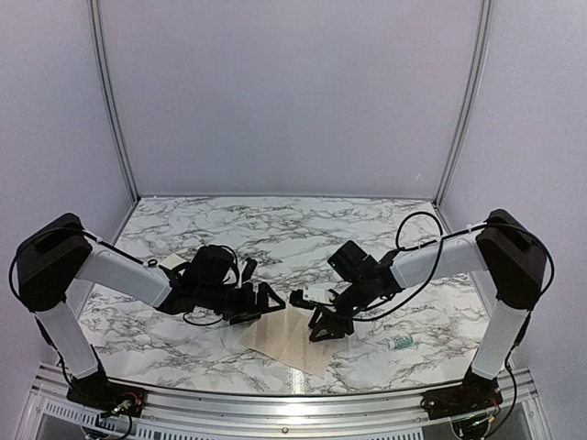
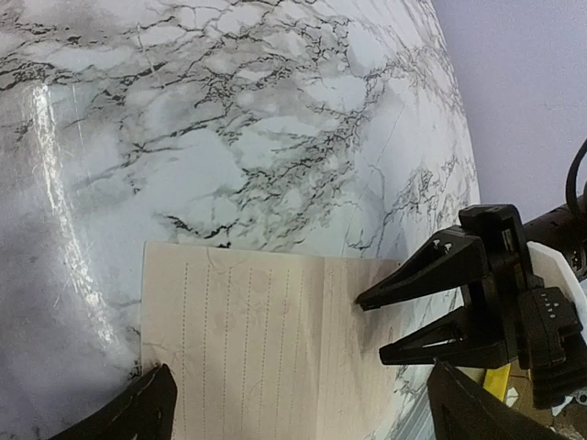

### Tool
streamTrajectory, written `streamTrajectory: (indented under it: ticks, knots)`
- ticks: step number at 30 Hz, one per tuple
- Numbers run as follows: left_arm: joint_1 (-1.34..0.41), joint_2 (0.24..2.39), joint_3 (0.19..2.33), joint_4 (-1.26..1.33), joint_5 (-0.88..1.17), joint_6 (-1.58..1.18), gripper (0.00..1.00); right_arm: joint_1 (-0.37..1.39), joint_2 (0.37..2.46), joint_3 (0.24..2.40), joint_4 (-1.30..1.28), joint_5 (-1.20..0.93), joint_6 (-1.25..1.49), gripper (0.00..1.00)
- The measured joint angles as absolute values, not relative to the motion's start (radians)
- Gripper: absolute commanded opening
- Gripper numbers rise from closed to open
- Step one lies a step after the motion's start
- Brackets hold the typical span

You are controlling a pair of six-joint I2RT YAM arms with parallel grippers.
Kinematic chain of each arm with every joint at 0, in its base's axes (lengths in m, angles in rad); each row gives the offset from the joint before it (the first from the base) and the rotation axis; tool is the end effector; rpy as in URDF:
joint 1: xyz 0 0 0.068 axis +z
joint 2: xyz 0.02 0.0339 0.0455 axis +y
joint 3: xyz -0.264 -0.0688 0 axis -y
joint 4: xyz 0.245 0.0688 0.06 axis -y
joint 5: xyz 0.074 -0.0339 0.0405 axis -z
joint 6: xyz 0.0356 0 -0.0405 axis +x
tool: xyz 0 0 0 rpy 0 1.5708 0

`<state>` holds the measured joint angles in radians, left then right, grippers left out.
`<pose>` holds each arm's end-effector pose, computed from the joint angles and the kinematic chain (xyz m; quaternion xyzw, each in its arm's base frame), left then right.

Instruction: Place the letter into the envelope and seal it

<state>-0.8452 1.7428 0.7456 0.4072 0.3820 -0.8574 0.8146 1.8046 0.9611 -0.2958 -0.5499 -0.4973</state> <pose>0.2140 -0.2613 0.1408 0.0841 0.8666 -0.4582 0.1788 0.2146 0.2547 0.1324 -0.6195 0.7096 0.2944 0.1616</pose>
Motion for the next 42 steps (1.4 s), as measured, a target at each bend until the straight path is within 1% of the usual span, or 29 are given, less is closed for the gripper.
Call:
streamTrajectory:
  ticks: [3,7,9,13,16,20,24,29,35,42]
  knots:
    - [-0.85,1.732,0.73,0.416,0.362,-0.854,0.99,0.801,1.805,0.966,-0.308,-0.554,-0.506,0.43]
    - [-0.85,1.652,0.666,0.414,0.324,-0.846,0.98,0.767,1.804,0.989,-0.348,-0.559,-0.536,0.46]
    - [-0.85,1.593,0.63,0.413,0.304,-0.844,0.97,0.743,1.81,1.027,-0.388,-0.576,-0.555,0.51]
    - [-0.855,1.479,0.552,0.414,0.274,-0.848,0.95,0.718,1.888,1.185,-0.45,-0.624,-0.585,0.52]
    - [-0.888,1.431,0.499,0.413,0.251,-0.861,0.95,0.713,1.927,1.239,-0.465,-0.645,-0.593,0.52]
    - [-0.974,1.417,0.463,0.391,0.213,-0.91,0.96,0.713,1.907,1.193,-0.482,-0.643,-0.595,0.52]
    - [-1.045,1.404,0.445,0.38,0.164,-0.992,0.97,0.713,1.812,1.08,-0.487,-0.598,-0.593,0.52]
    - [-1.075,1.4,0.442,0.376,0.102,-1.102,0.97,0.708,1.706,1.001,-0.485,-0.511,-0.6,0.51]
    - [-1.104,1.428,0.451,0.385,0.085,-1.222,0.96,0.706,1.695,0.934,-0.484,-0.453,-0.613,0.51]
    - [-1.131,1.542,0.493,0.516,0.096,-1.342,0.98,0.708,1.7,0.918,-0.482,-0.444,-0.62,0.5]
